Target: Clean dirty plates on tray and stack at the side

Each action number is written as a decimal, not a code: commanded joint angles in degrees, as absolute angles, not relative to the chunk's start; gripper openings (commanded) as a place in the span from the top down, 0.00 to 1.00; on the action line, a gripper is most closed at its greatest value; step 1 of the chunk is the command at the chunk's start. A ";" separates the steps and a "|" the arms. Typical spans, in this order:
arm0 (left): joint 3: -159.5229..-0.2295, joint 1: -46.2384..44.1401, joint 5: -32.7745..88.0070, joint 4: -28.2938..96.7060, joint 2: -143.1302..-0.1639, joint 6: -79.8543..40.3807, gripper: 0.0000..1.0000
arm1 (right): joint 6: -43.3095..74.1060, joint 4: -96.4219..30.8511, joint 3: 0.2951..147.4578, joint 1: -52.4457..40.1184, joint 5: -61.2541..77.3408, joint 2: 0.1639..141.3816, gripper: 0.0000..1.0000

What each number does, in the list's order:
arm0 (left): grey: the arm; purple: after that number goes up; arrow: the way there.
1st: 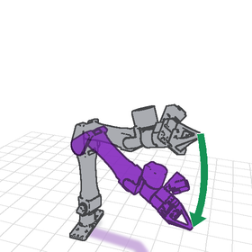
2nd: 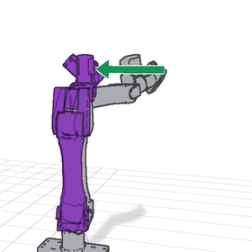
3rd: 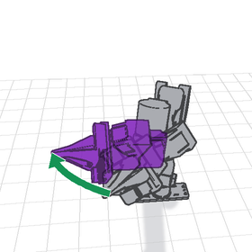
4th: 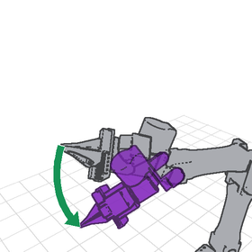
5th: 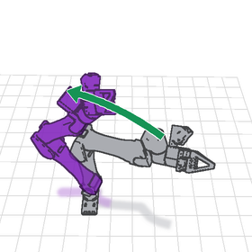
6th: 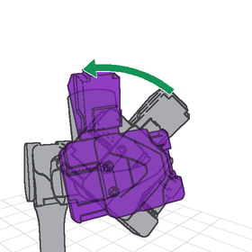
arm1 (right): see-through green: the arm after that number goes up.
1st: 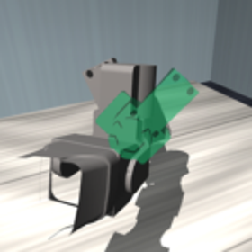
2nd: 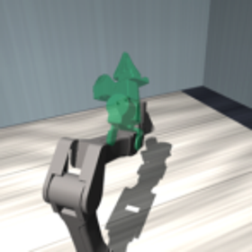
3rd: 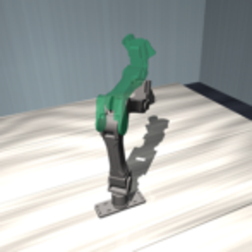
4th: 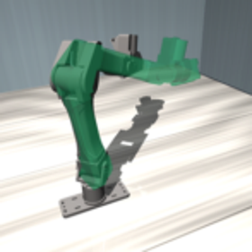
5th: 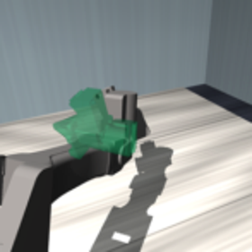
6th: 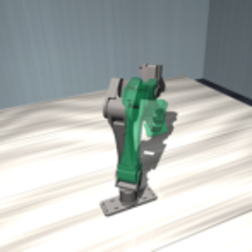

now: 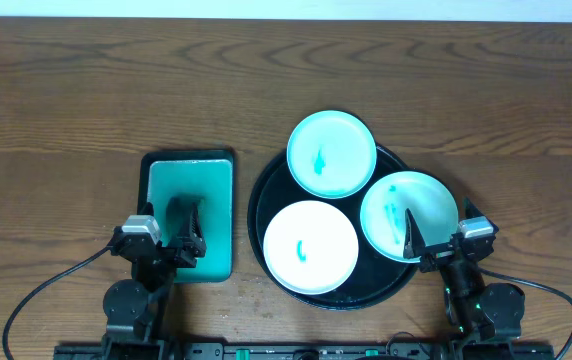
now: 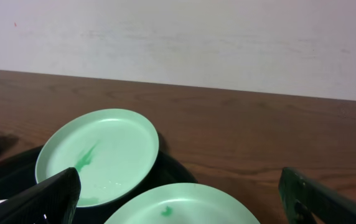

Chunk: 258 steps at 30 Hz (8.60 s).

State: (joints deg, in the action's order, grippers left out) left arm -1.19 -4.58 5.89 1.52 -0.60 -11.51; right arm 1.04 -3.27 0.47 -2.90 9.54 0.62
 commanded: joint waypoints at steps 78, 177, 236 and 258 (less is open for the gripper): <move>-0.23 -4.40 4.10 1.08 -0.27 -12.95 0.18 | 3.77 -0.89 0.32 -2.57 11.31 0.30 0.01; -58.98 -35.90 17.58 33.23 -88.92 -39.86 0.93 | 32.12 -33.87 42.09 -30.09 2.85 91.50 0.99; -60.38 -38.68 11.79 41.71 -107.42 -39.29 0.93 | 32.10 -34.00 42.09 -30.09 2.79 91.50 0.99; -63.44 -14.72 3.31 48.31 -81.21 -24.27 0.92 | 31.53 -33.91 42.09 -30.09 2.39 91.50 0.91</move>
